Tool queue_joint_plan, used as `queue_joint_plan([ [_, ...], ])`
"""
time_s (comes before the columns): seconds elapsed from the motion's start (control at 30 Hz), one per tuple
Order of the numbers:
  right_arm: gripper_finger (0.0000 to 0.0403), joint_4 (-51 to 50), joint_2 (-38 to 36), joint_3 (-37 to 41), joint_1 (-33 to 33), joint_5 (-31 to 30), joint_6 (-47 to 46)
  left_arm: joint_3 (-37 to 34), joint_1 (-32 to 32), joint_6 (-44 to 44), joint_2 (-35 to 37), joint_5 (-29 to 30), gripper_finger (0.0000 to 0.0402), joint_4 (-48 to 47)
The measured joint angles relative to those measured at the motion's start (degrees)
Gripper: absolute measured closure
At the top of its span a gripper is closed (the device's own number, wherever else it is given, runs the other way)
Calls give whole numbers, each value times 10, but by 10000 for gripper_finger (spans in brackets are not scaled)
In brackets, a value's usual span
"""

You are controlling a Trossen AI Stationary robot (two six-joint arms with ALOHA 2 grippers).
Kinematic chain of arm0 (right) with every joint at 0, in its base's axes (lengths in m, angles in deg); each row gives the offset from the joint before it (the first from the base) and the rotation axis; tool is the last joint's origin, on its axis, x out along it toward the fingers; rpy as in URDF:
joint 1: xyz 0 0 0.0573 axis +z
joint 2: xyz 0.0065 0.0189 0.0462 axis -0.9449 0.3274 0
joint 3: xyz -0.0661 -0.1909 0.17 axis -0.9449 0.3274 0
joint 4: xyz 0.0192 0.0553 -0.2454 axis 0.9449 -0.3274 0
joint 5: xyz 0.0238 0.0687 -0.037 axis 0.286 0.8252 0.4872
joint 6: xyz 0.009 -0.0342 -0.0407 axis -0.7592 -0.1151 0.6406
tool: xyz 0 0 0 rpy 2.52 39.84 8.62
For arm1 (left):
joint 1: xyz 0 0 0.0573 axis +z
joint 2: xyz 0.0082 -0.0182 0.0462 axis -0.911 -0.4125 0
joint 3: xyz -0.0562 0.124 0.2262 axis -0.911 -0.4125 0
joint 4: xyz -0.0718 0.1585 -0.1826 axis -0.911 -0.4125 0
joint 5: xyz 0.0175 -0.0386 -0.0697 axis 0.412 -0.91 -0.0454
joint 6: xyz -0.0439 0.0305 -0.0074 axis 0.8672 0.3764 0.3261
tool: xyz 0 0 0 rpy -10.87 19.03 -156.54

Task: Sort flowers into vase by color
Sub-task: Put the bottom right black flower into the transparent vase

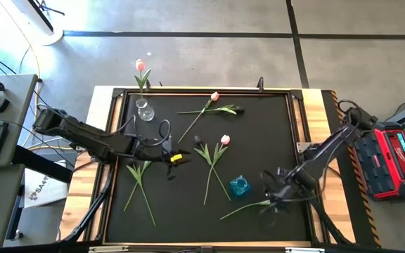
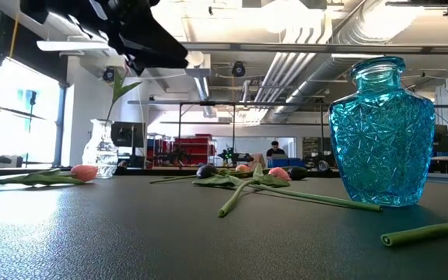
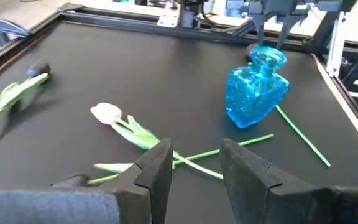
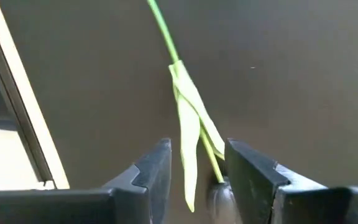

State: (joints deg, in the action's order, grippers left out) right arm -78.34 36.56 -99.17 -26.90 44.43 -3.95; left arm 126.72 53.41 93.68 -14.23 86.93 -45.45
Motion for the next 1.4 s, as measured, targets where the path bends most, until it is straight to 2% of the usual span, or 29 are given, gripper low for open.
queue_joint_plan([
  [0.17, 263, 3, 10, 15, 41, -11, -29, 0, -10, -28, -40, 0, 281, 55],
  [0.4, 263, 9, 43, 39, 72, -10, -7, 0, -14, -76, -77, 0, 281, 117],
  [0.67, 263, 75, 61, 67, 72, -11, 45, 0, -13, -87, -80, 0, 281, 121],
  [0.87, 266, 58, 82, 68, 71, -11, 51, 0, -13, -90, -80, 1, 281, 120],
  [1.0, 292, 57, 91, 68, 71, -11, 51, 0, -13, -90, -80, 0, 281, 120],
  [1.23, 387, 51, 91, 65, 70, 2, 51, 0, -13, -50, -80, -7, 281, 118],
  [1.3, 397, 38, 91, 56, 70, 12, 51, 0, -13, -50, -80, -8, 281, 115],
  [1.4, 388, -2, 91, 33, 70, 28, 51, 0, -13, -50, -80, -9, 281, 114],
])
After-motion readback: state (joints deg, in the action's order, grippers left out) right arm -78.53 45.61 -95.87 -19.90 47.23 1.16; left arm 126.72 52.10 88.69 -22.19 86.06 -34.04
